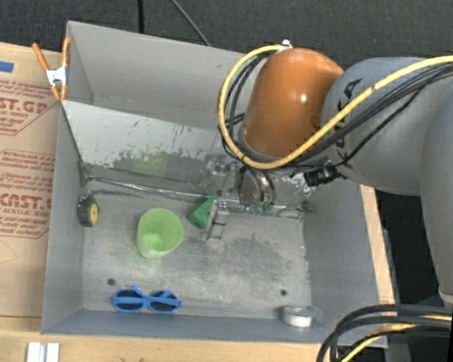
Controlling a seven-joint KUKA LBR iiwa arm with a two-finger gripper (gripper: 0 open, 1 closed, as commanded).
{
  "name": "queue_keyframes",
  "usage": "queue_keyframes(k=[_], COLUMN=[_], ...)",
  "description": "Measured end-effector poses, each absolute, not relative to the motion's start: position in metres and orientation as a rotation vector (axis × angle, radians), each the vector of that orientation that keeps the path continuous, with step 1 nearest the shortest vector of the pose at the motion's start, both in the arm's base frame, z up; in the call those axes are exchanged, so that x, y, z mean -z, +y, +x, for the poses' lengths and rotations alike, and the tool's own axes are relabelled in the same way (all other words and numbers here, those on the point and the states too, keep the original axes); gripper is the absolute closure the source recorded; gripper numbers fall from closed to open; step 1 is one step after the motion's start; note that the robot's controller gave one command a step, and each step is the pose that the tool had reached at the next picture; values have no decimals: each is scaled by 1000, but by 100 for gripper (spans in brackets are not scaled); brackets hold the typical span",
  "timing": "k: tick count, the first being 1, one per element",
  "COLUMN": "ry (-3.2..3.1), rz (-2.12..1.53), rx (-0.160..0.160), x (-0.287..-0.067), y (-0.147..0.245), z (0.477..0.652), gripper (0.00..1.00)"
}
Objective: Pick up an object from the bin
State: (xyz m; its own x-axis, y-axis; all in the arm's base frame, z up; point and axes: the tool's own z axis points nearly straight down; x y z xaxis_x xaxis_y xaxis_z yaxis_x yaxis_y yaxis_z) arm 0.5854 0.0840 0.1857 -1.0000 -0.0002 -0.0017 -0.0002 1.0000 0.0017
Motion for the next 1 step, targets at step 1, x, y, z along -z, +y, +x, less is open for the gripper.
queue_keyframes(k=[1], ry=[3063], rz=[718], rx=[2], x=[-84], y=[134], z=[566], gripper=[0])
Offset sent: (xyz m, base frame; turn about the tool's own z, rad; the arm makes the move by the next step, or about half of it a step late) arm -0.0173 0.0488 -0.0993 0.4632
